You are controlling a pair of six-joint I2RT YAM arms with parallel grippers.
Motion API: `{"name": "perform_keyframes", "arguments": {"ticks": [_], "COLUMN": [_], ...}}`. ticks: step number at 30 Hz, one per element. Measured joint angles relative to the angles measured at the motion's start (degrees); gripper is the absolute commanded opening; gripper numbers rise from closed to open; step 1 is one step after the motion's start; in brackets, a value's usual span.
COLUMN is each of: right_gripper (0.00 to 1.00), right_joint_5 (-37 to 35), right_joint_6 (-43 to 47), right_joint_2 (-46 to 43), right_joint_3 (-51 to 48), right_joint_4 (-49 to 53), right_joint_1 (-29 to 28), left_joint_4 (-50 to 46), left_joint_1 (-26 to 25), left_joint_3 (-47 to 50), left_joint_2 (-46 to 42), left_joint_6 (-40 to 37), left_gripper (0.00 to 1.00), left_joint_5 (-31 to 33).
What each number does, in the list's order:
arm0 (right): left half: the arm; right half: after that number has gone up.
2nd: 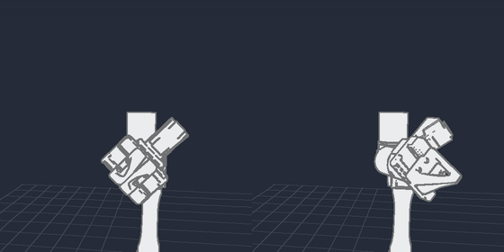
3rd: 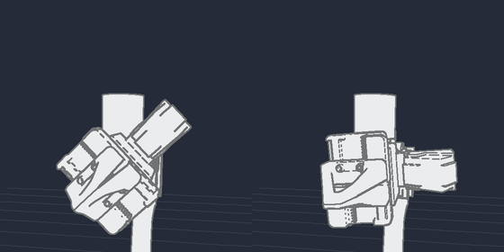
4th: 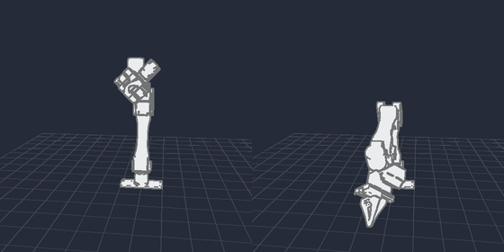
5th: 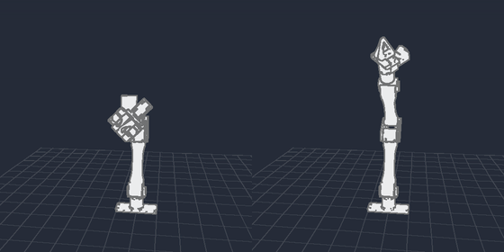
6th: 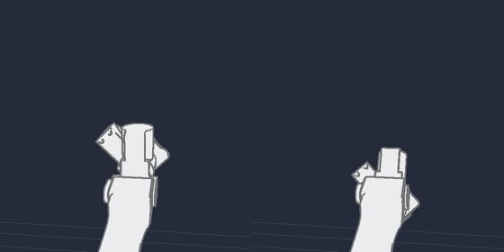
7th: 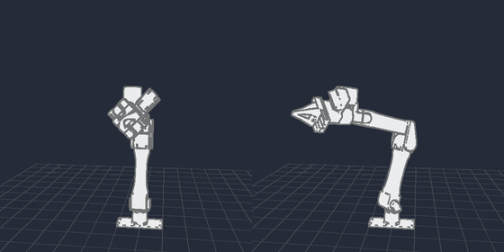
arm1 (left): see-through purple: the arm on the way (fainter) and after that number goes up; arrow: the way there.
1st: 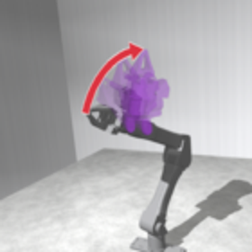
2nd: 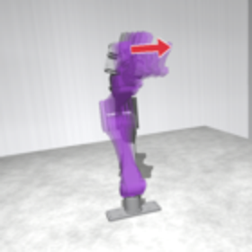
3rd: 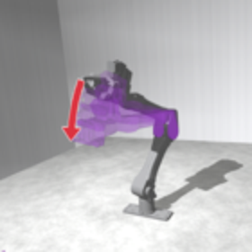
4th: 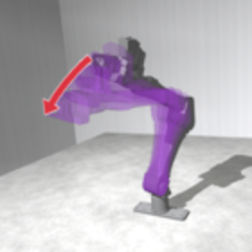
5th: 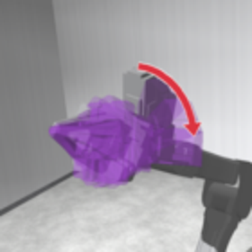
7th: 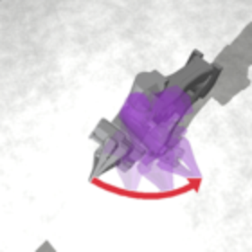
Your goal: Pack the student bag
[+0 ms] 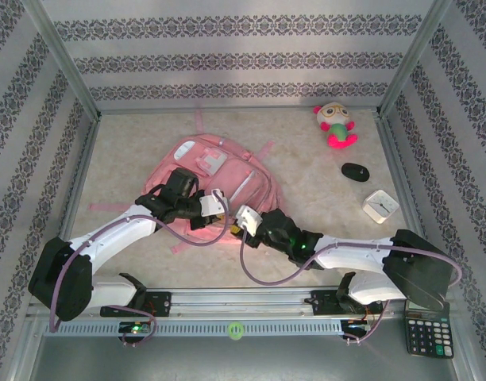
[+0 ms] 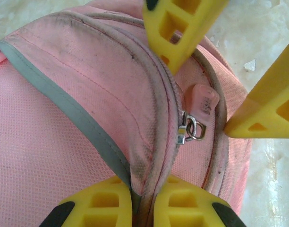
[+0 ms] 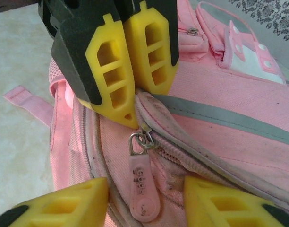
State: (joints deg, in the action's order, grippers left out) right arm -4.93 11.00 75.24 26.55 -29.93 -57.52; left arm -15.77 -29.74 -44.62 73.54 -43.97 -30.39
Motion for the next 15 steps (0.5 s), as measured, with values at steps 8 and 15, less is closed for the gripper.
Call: {"name": "perform_keyframes", "arguments": {"ticks": [8,15], "right_gripper": [0.04,0.00], "right_joint_5": [-5.8,-3.9], "right_joint_6": [-6.6,-10.4], "right_joint_2": [1.3,-2.1], "right_joint_3": [1.6,1.0], "right_joint_4": [-0.8,1.2], "right_joint_1": [-0.6,-0.3], "left_joint_4": [1.6,2.1], "left_joint_1": [0.6,1.0], "left_joint_3": [0.0,0.0], "left_joint_2": [0.0,-0.9], "left_joint_6": [1.6,2.2], "left_gripper": [0.06,0.06], "left_joint_5": [0.4,0.3]}}
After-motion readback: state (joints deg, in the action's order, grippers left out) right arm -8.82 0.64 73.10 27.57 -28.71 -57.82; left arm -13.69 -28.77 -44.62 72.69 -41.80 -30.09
